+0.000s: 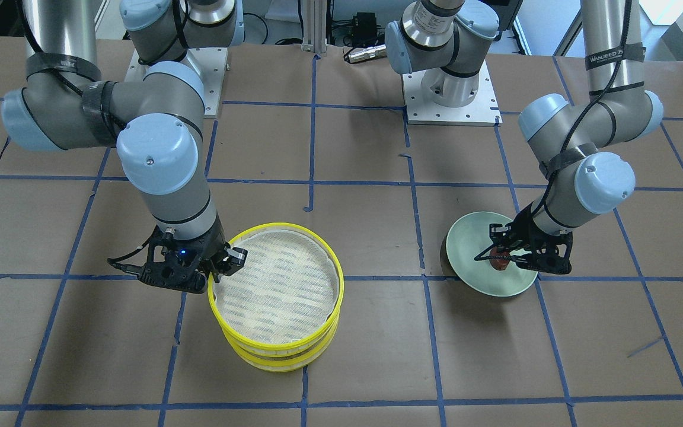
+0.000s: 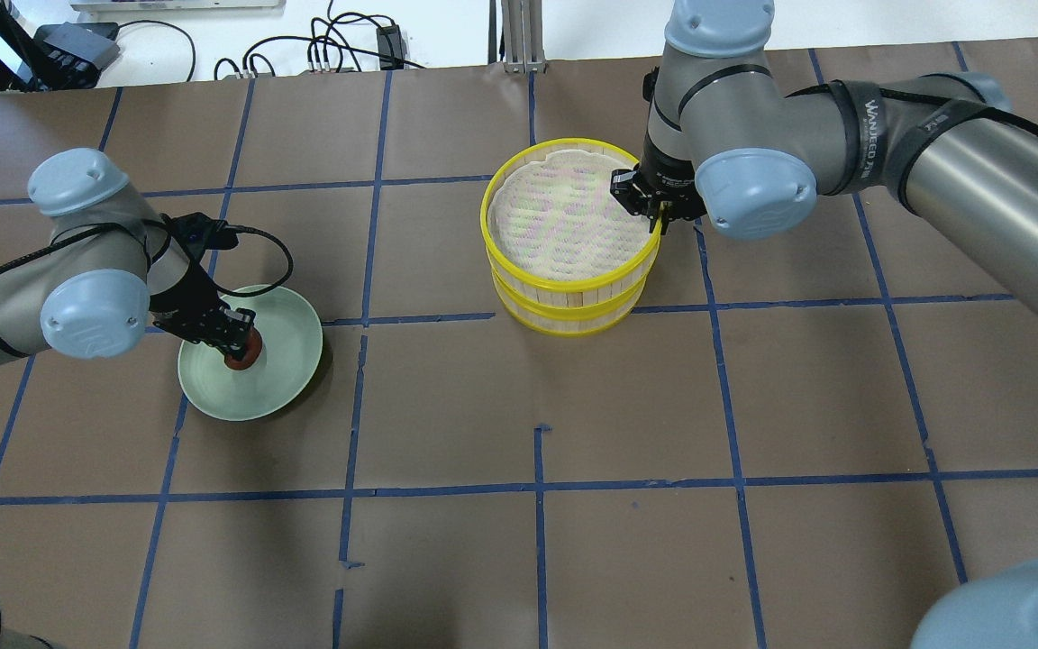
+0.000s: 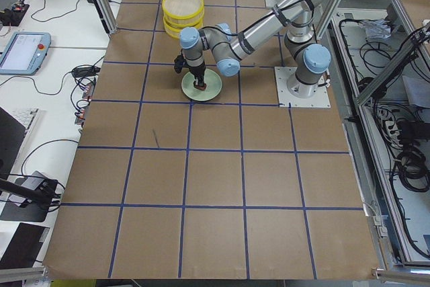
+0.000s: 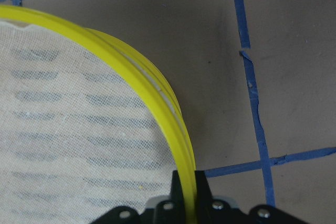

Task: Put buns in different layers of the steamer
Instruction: 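Lower the left gripper and grasp the dark red bun on the plate, then lift the red bun with left gripper while right gripper releases and withdraws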

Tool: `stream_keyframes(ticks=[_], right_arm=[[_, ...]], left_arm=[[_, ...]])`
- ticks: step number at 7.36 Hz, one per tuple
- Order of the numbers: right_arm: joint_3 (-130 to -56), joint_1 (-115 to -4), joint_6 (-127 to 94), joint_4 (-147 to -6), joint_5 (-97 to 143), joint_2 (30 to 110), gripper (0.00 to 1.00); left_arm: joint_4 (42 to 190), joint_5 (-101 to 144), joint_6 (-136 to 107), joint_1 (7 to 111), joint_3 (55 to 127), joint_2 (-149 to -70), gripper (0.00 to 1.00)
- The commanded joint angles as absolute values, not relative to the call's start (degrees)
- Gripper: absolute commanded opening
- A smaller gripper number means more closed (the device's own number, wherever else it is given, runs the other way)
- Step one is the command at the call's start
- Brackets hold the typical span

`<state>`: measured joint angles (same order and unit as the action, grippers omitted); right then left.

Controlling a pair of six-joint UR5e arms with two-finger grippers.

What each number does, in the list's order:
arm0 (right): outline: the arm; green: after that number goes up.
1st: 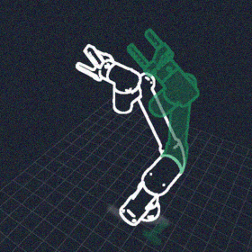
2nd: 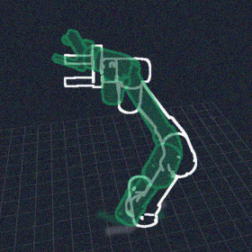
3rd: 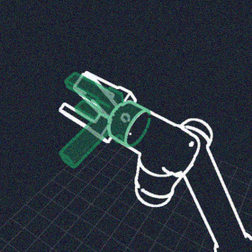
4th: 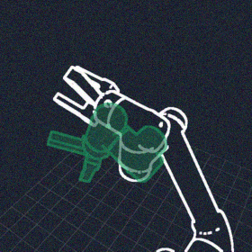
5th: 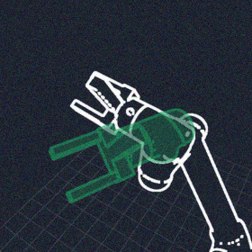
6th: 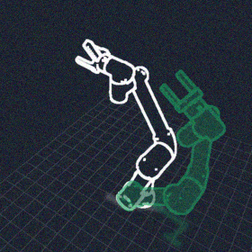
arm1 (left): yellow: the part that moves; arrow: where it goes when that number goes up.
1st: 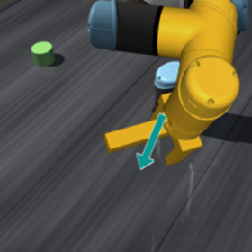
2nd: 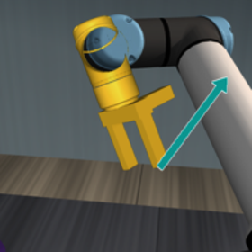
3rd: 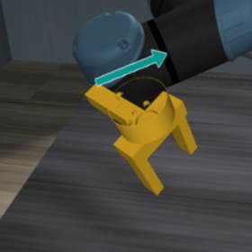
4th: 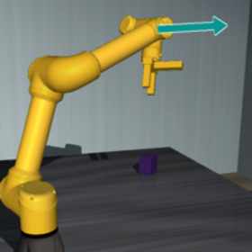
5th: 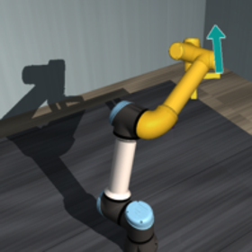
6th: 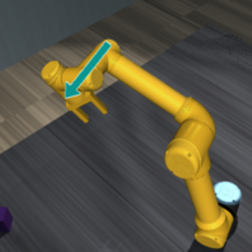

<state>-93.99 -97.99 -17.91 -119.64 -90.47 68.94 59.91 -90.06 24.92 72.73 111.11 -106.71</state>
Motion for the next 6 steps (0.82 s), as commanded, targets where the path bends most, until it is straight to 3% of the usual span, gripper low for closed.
stream_keyframes(ticks=[1, 3, 5, 6], right_arm=[[-94.04, -98.00, -17.84, -121.98, -90.53, 66.89, 0.13], [-95.26, -97.91, -17.93, -122.08, -90.53, 66.88, 0.13], [-95.71, -97.91, -17.84, -123.13, -90.53, 66.88, 0.17], [-95.63, -97.91, -17.67, -123.57, -90.44, 66.80, 0.55]], left_arm=[[65.82, -88.34, 12.93, 78.45, 103.40, -105.47, 0.01], [71.80, -86.76, 4.09, 84.44, 97.15, -104.94, 0.01], [71.98, -86.13, 2.55, 84.81, 96.68, -105.12, 0.01], [71.98, -86.05, 2.55, 84.81, 95.98, -105.20, 0.01]])
